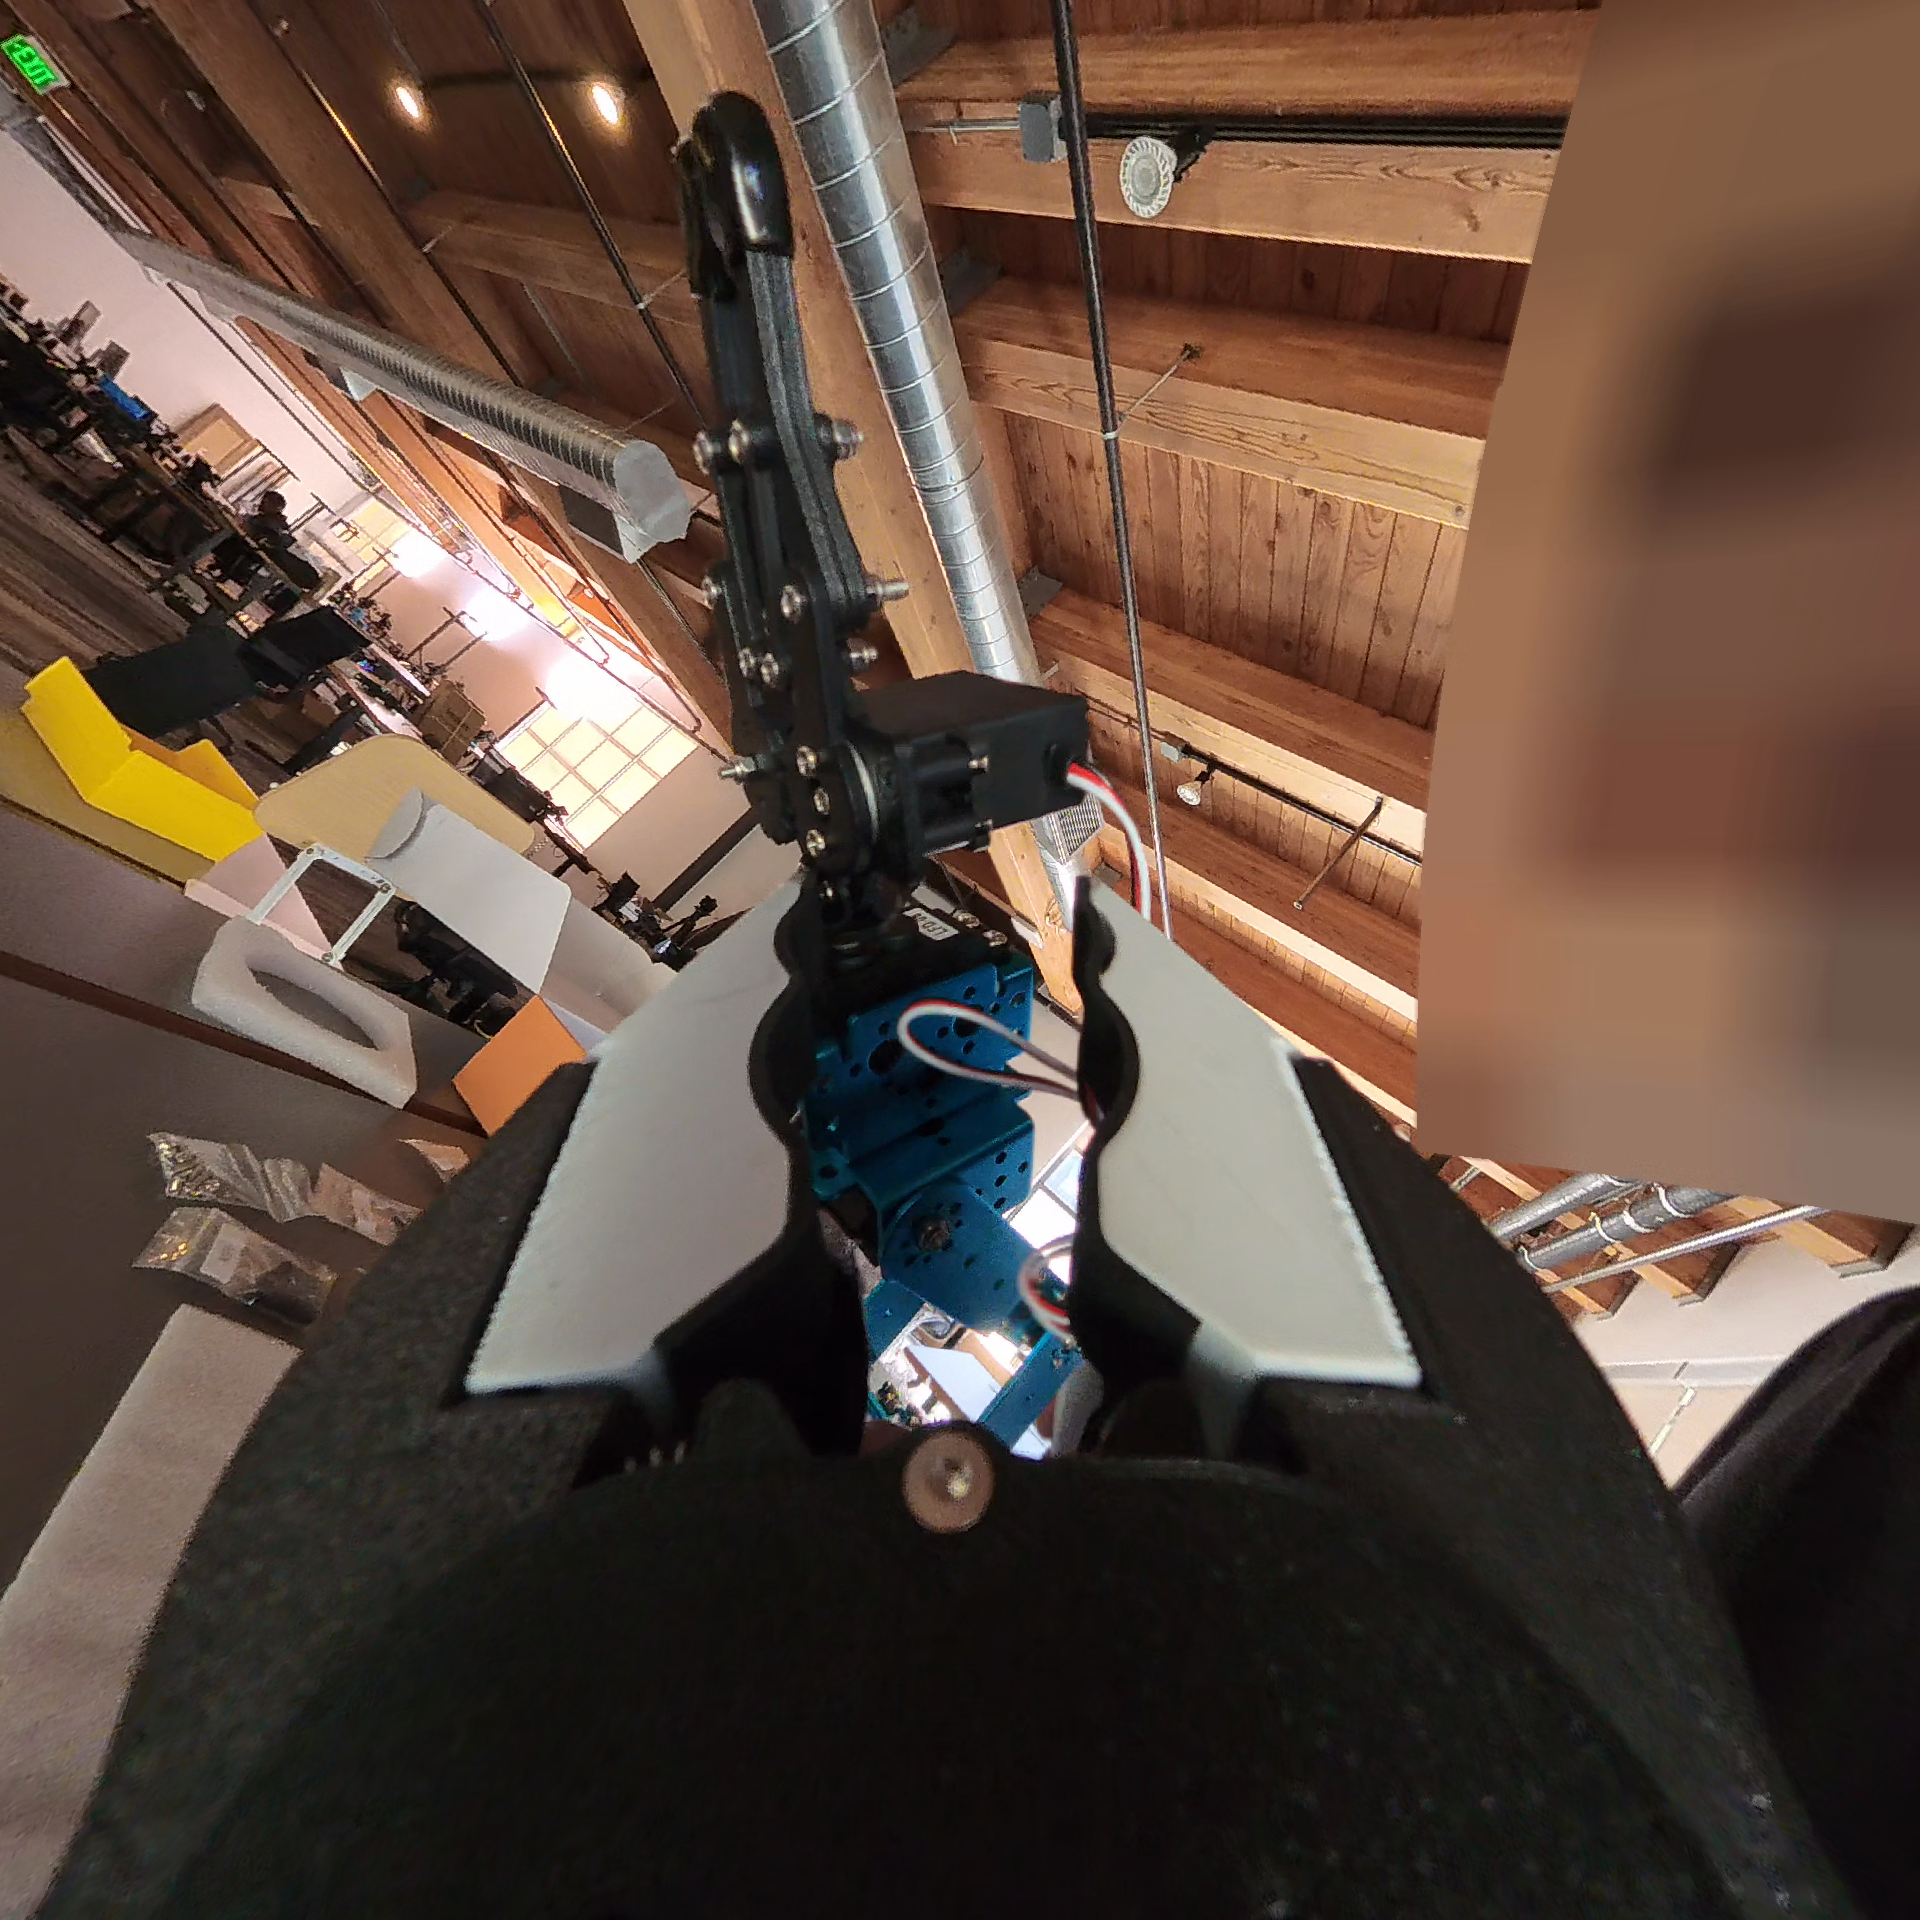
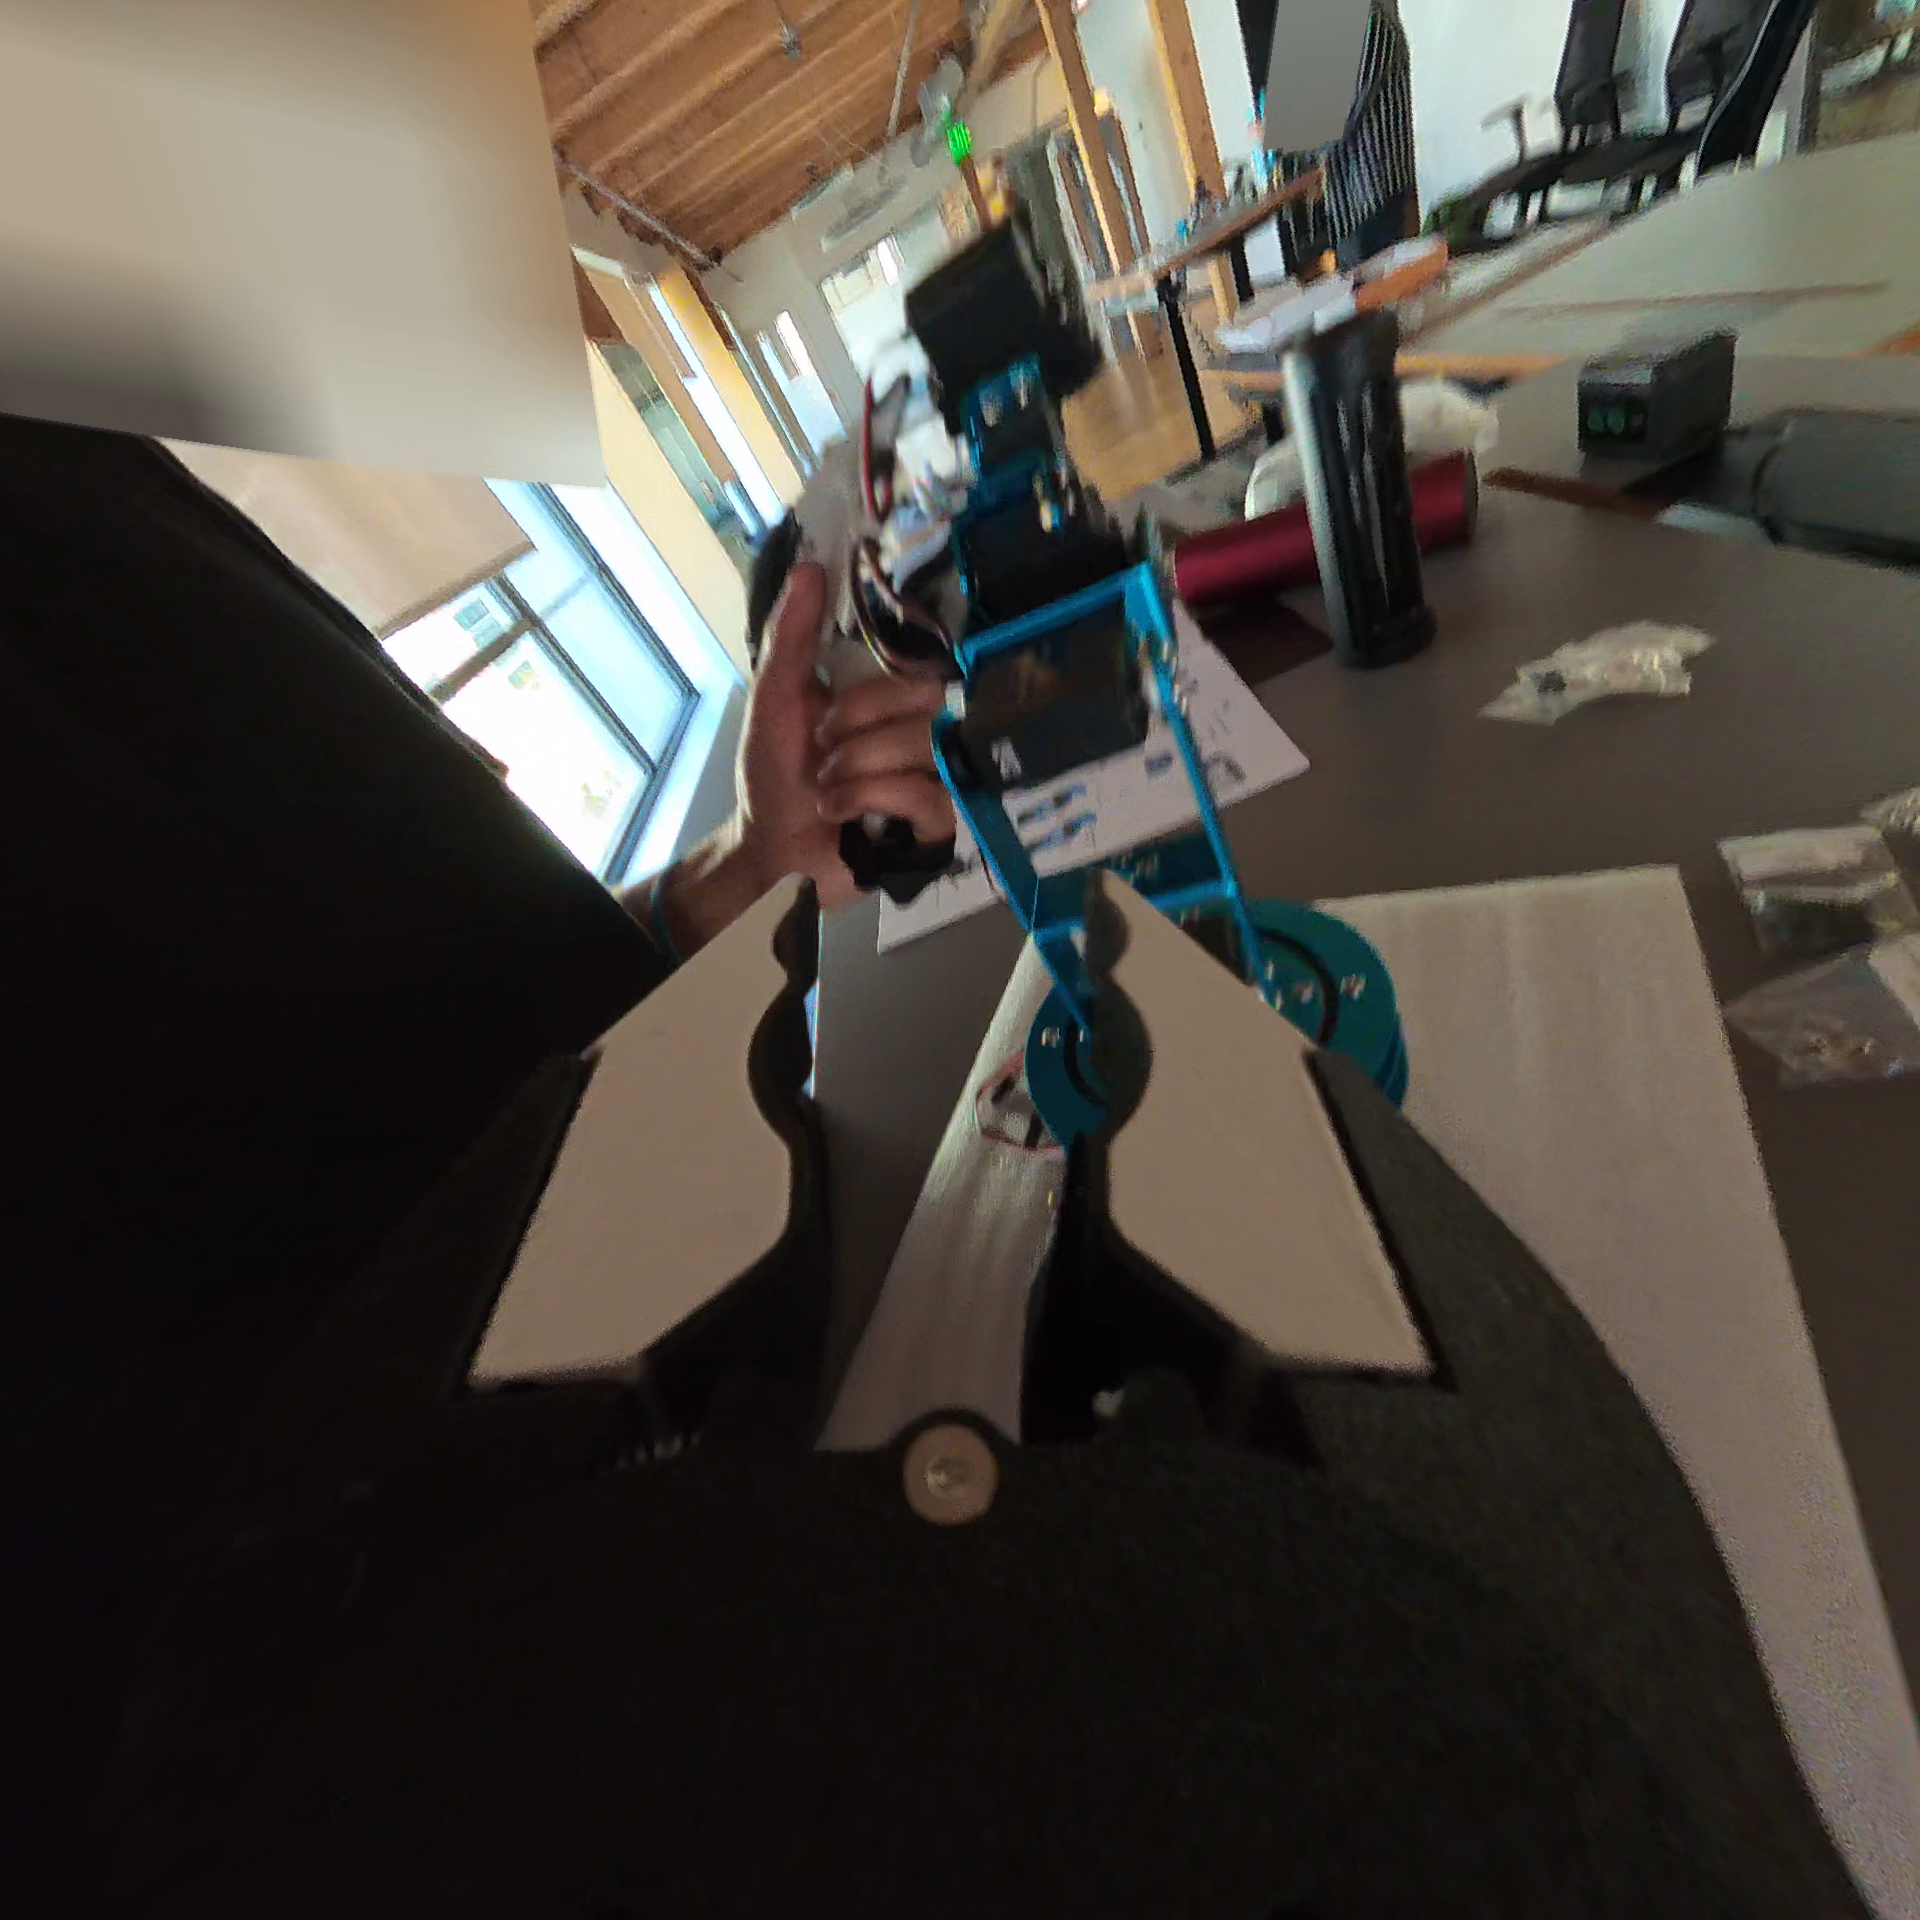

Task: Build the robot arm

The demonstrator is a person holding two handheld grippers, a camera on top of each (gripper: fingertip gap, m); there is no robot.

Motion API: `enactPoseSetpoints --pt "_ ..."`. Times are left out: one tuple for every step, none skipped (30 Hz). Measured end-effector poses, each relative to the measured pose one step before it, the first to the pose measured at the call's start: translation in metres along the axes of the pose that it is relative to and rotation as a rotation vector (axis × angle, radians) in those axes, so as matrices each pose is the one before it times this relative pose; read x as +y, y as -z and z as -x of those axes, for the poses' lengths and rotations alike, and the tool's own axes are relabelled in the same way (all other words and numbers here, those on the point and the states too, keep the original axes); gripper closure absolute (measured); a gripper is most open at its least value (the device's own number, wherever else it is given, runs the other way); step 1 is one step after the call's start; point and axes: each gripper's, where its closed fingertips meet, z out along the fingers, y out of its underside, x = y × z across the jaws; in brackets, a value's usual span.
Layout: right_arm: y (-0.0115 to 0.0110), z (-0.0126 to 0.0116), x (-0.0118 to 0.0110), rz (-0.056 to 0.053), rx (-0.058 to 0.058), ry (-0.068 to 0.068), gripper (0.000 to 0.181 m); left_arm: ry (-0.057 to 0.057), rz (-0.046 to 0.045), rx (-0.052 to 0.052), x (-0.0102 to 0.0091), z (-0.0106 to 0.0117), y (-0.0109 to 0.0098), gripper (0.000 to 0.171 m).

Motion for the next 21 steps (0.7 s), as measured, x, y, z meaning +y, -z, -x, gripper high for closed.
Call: enactPoseSetpoints --pt "-0.00184 0.00172 0.01402 0.0554 -0.0048 -0.0056 0.141 -0.0035 0.00299 0.0042 0.00036 -0.00078 -0.00012 0.123" --pt "-0.00315 0.00216 0.01741 0.0734 -0.0067 -0.0033 0.146 -0.0015 0.00314 0.0031 0.00035 -0.00048 -0.00024 0.123" --pt "-0.00458 0.00035 0.01879 0.0795 0.0046 -0.0055 0.146 0.0000 0.00216 0.0022 0.00013 -0.00010 -0.00031 0.123" --pt "-0.00564 -0.00148 0.01700 0.0691 0.0175 0.0011 0.145 0.0024 0.00023 0.0010 -0.00014 0.00023 -0.00030 0.123" --pt "-0.00665 -0.00131 0.01405 0.0510 0.0211 0.0105 0.145 0.0047 -0.00071 -0.0011 -0.00016 0.00067 -0.00030 0.123" --pt "-0.00818 -0.00160 0.01316 0.0510 0.0249 0.0127 0.145 0.0059 -0.00016 -0.0018 -0.00033 0.00071 -0.00024 0.123" --pt "-0.00978 -0.00233 0.01287 0.0580 0.0324 0.0146 0.146 0.0046 0.00159 -0.0007 -0.00020 0.00033 -0.00019 0.123" --pt "-0.01097 -0.00181 0.00979 0.0485 0.0336 0.0182 0.148 0.0008 0.00467 0.0005 0.00014 -0.00033 -0.00023 0.123" --pt "-0.01114 -0.00300 0.00464 0.0241 0.0449 0.0198 0.150 -0.0029 0.00649 0.0008 0.00043 -0.00057 -0.00029 0.123" --pt "-0.01058 -0.00222 0.00244 0.0139 0.0413 0.0125 0.152 -0.0040 0.00595 0.0000 0.00042 -0.00059 -0.00015 0.123" --pt "-0.00878 -0.00305 0.00089 0.0047 0.0449 0.0136 0.157 -0.0020 0.00462 -0.0017 0.00020 -0.00023 -0.00037 0.122" --pt "-0.00736 -0.00262 -0.00017 -0.0048 0.0394 0.0098 0.161 0.0005 0.00400 -0.0028 0.00006 0.00001 -0.00032 0.122" --pt "-0.00671 -0.00063 0.00236 0.0115 0.0226 0.0079 0.162 0.0008 0.00390 -0.0023 0.00005 0.00025 -0.00018 0.123" --pt "-0.00614 0.00006 0.00375 0.0207 0.0191 0.0130 0.162 -0.0004 0.00351 -0.0014 -0.00014 0.00023 0.00010 0.123" --pt "-0.00501 -0.00085 0.00166 0.0062 0.0298 0.0173 0.162 -0.0001 0.00263 -0.0014 -0.00019 0.00031 0.00023 0.123" --pt "-0.00430 0.00062 0.00087 0.0008 0.0259 0.0163 0.164 0.0015 0.00165 -0.0017 -0.00019 0.00042 0.00018 0.123" --pt "-0.00379 0.00094 0.00111 0.0044 0.0239 0.0145 0.165 0.0026 0.00130 -0.0016 -0.00018 0.00023 0.00002 0.123" --pt "-0.00320 -0.00096 0.00074 0.0020 0.0351 0.0145 0.166 0.0019 0.00189 -0.0007 -0.00001 -0.00007 -0.00011 0.123" --pt "-0.00311 0.00110 0.00113 0.0052 0.0171 0.0114 0.167 0.0001 0.00248 0.0005 0.00014 -0.00034 -0.00003 0.123" --pt "-0.00355 0.00251 0.00165 0.0111 -0.0010 0.0035 0.168 -0.0015 0.00257 0.0009 0.00025 -0.00049 -0.00006 0.123" --pt "-0.00349 0.00027 0.00194 0.0143 0.0052 -0.0017 0.167 -0.0013 0.00189 0.0007 0.00021 -0.00040 -0.00006 0.123"
